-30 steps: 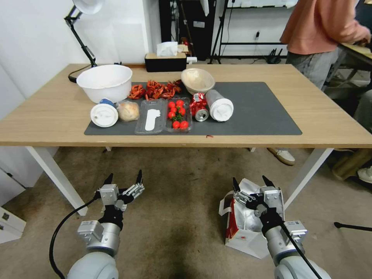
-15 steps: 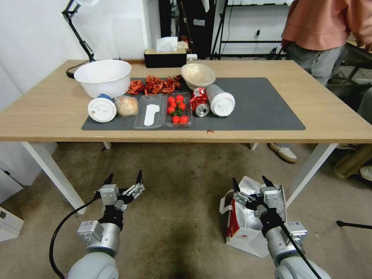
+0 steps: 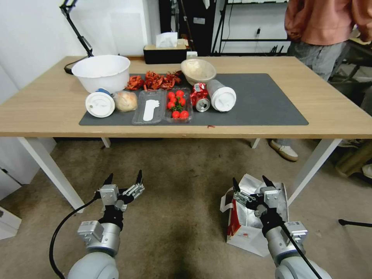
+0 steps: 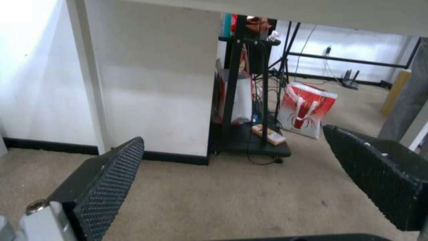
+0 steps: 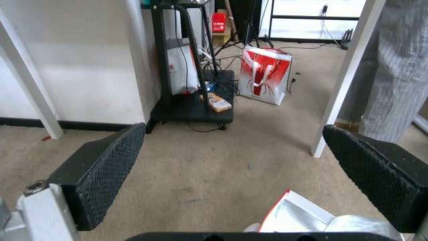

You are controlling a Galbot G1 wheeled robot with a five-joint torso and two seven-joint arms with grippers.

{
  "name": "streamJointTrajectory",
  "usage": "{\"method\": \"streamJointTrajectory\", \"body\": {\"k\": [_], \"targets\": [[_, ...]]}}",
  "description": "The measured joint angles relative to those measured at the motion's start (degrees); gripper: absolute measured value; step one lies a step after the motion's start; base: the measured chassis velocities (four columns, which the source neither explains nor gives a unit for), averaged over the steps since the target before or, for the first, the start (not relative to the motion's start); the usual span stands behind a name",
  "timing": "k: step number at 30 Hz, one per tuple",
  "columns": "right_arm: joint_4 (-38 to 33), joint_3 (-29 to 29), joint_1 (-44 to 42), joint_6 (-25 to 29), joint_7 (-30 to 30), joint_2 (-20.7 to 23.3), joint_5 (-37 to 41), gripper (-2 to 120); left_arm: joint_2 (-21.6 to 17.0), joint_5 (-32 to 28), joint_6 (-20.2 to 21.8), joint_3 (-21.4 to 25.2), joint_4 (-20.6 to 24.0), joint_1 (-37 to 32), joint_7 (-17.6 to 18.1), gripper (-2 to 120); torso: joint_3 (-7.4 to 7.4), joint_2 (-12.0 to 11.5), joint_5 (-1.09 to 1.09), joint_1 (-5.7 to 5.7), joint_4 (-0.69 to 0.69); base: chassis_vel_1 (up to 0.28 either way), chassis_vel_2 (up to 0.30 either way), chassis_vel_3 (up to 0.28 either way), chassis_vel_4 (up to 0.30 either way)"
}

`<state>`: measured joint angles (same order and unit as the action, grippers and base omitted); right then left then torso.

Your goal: Pick up the food delivery bag from the floor and place it on the table.

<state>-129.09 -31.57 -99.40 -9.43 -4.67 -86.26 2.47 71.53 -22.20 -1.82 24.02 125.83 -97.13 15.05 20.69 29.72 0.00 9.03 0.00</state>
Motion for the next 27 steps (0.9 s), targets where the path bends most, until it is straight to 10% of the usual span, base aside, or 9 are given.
{"method": "streamJointTrajectory", "body": {"k": [27], "targets": [[0.63,0.13,1.13,-0.22,-0.02,-0.05,0.12,100,0.04,0.04,-0.23,0.0,-0.57,0.26,0.13,100,-4.08,-6.32,0.0,-2.23,0.0,0.0,0.0,0.0,0.0]]}}
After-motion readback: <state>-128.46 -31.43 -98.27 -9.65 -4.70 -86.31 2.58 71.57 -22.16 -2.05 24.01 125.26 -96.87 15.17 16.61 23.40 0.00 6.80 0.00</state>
